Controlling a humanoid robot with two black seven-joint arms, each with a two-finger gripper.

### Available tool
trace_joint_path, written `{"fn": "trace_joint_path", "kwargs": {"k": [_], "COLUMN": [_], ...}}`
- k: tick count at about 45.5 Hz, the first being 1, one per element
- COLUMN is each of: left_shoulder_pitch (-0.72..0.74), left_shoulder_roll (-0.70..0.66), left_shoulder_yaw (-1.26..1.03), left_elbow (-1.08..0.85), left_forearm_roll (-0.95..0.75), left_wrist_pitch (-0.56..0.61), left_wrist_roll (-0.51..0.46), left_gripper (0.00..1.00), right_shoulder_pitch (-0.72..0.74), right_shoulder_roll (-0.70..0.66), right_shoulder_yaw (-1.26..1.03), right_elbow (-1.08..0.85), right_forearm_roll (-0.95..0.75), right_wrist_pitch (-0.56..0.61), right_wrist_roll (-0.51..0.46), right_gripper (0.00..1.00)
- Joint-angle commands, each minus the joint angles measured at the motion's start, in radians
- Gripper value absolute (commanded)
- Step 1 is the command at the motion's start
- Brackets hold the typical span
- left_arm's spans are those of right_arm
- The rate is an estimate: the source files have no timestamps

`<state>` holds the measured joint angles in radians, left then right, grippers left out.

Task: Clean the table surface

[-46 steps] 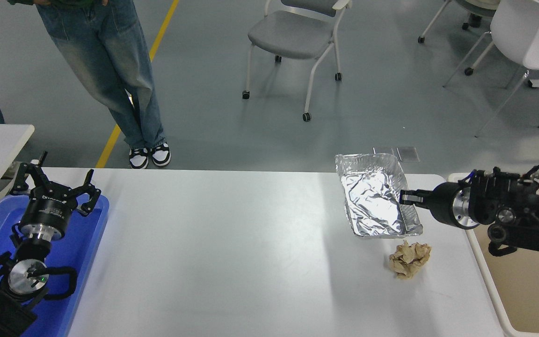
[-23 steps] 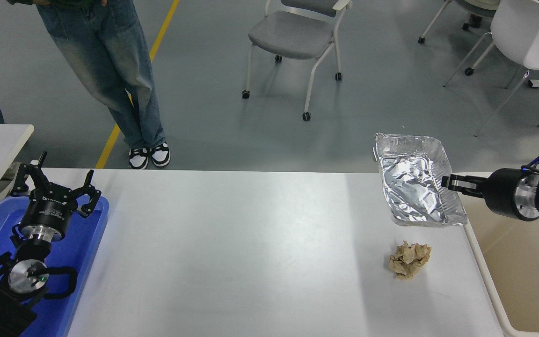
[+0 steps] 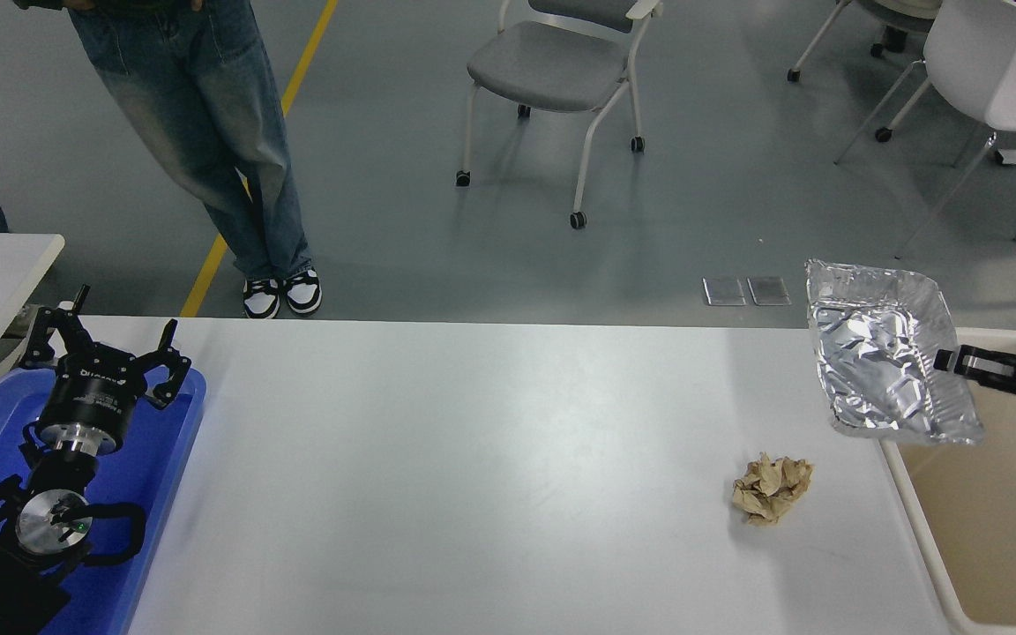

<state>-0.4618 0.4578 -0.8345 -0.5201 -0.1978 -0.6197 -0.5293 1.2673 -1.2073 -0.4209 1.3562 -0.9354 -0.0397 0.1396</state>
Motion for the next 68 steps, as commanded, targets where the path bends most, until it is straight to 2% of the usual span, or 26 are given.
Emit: {"fn": "trace_joint_path", "kwargs": {"k": [1,18,26,36,48,57,68], "left_shoulder_pitch": [0.000,0.000,0.000,-0.001,0.000,0.000,0.000], "left_shoulder_roll": [-0.001,-0.001,-0.001,0.001,0.001,0.001,0.001], "left_shoulder_yaw": [0.000,0.000,0.000,0.000,0.000,0.000,0.000], "left_elbow": [0.000,0.000,0.000,0.000,0.000,0.000,0.000], "left_forearm_roll": [0.000,0.000,0.000,0.000,0.000,0.000,0.000], "left_wrist_pitch": [0.000,0.000,0.000,0.000,0.000,0.000,0.000], "left_wrist_roll": [0.000,-0.001,0.000,0.000,0.000,0.000,0.000], "left_gripper": [1.00,1.00,1.00,1.00,1.00,1.00,1.00], "right_shoulder_pitch": [-0.086,-0.259,-0.370,-0.430,-0.525,-0.589,-0.625], "right_shoulder_roll": [0.008,0.161,0.235,0.322,0.494,0.591,0.603], "right_shoulder_yaw": [0.002,0.020,0.083,0.094,0.082,0.077,0.079], "right_elbow": [-0.121,-0.419,-0.589,-0.767,-1.118,-1.315,-1.341], "right_forearm_roll": [0.018,0.132,0.153,0.156,0.216,0.227,0.247], "right_wrist_pitch": [-0.026,-0.055,-0.048,-0.042,0.007,0.024,0.011], "right_wrist_roll": [0.063,0.212,0.258,0.310,0.390,0.410,0.393], "right_gripper": [0.00,0.00,0.00,0.00,0.00,0.00,0.00]}}
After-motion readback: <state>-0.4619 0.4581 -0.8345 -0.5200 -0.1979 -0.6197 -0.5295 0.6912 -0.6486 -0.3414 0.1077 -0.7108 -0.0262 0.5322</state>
